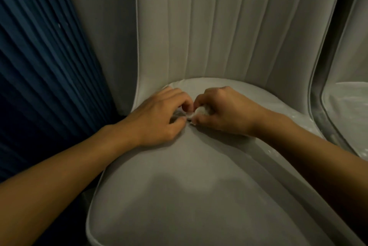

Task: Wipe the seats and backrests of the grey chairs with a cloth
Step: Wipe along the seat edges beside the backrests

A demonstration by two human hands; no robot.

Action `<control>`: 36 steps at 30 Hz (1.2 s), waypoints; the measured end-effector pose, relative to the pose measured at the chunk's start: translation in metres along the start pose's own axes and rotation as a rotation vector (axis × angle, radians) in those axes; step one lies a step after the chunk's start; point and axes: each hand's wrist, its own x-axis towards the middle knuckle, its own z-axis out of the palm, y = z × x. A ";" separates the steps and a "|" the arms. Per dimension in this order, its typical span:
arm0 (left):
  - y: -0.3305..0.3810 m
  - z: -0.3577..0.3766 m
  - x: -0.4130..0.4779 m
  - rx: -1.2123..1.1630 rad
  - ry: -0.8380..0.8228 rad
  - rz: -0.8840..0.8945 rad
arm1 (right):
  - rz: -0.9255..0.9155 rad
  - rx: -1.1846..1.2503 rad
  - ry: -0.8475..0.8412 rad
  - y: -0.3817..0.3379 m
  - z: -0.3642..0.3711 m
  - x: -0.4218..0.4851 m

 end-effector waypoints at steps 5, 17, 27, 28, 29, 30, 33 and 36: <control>-0.003 0.010 0.001 0.103 -0.199 -0.038 | 0.149 -0.312 0.127 0.049 -0.028 -0.019; -0.003 0.017 -0.003 0.156 -0.231 -0.041 | -0.202 0.044 -0.146 0.012 -0.002 -0.097; -0.004 0.017 -0.004 0.115 -0.236 -0.056 | -0.189 0.010 -0.002 -0.021 0.019 -0.090; -0.004 0.017 -0.003 0.120 -0.240 -0.058 | -0.252 0.069 -0.084 -0.037 0.020 -0.096; -0.004 0.017 -0.004 0.123 -0.244 -0.060 | -0.297 0.098 -0.147 -0.046 0.019 -0.100; -0.004 0.017 -0.004 0.123 -0.241 -0.061 | -0.333 0.108 -0.168 -0.047 0.018 -0.100; -0.002 0.016 -0.004 0.109 -0.212 -0.052 | -0.259 -0.010 -0.005 -0.021 0.012 -0.085; -0.001 0.016 -0.004 0.117 -0.210 -0.058 | 0.030 -0.238 0.150 0.019 0.007 -0.067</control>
